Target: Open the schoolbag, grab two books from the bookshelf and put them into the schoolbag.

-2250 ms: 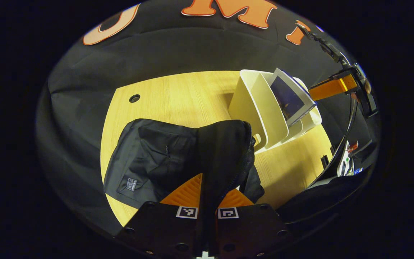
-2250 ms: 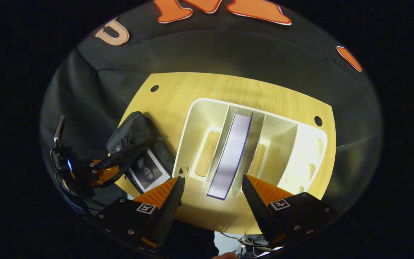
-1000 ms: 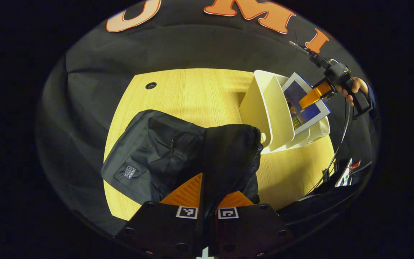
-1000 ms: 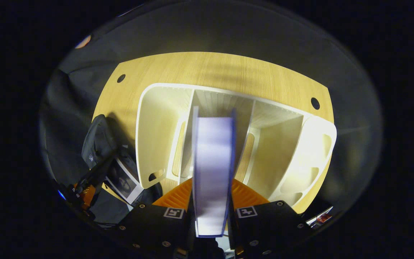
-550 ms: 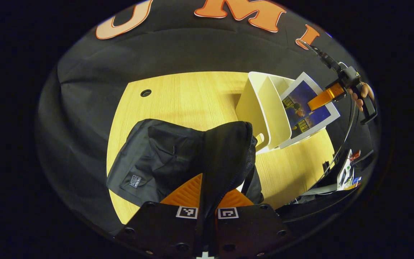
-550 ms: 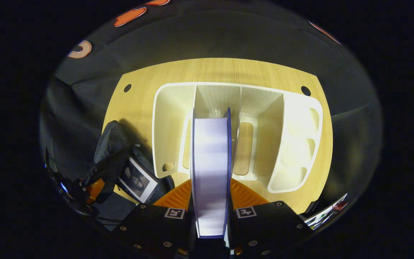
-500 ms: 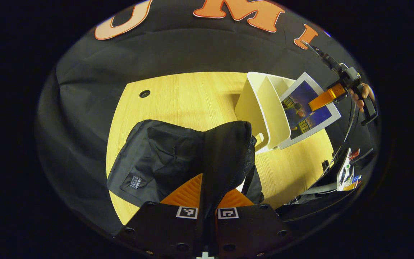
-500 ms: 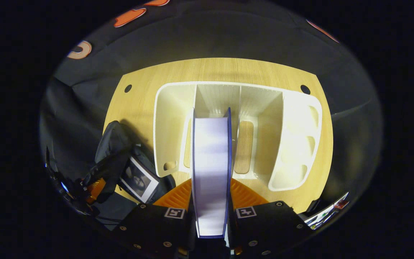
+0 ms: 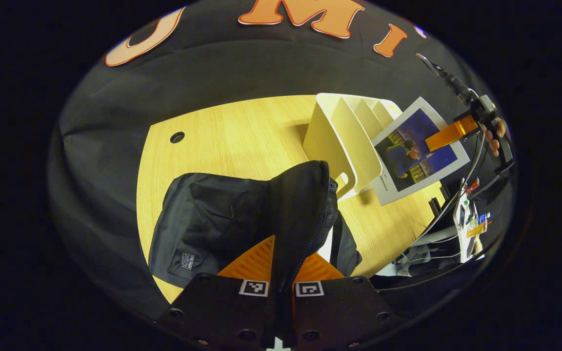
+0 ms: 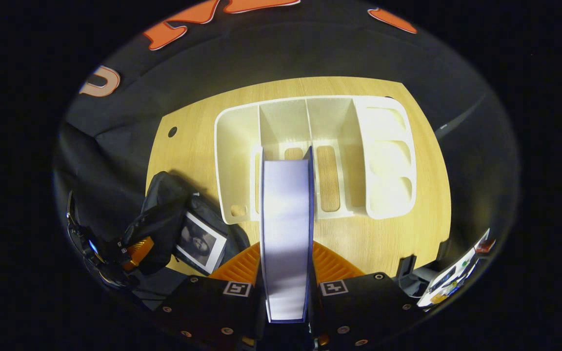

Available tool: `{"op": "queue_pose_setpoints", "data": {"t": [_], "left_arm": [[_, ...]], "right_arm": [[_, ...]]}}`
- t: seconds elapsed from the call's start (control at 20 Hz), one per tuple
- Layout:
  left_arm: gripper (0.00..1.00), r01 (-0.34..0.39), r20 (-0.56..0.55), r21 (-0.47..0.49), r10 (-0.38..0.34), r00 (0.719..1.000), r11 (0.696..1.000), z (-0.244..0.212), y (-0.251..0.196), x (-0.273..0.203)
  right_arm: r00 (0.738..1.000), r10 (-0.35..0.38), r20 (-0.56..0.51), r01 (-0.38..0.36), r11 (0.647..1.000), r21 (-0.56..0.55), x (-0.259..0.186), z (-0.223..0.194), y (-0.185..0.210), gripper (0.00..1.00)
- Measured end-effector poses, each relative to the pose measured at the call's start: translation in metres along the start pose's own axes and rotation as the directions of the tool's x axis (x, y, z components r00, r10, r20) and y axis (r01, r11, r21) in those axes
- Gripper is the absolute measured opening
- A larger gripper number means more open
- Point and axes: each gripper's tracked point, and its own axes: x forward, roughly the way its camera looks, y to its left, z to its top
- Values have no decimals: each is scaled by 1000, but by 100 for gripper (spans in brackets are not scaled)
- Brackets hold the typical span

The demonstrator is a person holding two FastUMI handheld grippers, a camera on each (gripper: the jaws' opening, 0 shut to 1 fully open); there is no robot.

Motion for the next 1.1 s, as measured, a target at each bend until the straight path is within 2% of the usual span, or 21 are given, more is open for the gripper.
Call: {"op": "queue_pose_setpoints", "data": {"t": [0.45,0.7,1.1], "left_arm": [[6,64,-21,84,-62,998,994,-1,-6,5],[7,86,-26,125,-83,996,988,5,-5,3],[6,117,-25,181,-115,993,976,15,-7,1]], "right_arm": [[1000,24,8,-25,991,129,-7,-69,-6,37],[992,117,56,-125,975,183,-15,-91,11,37],[957,237,168,-275,923,268,-25,-117,35,37]]}}
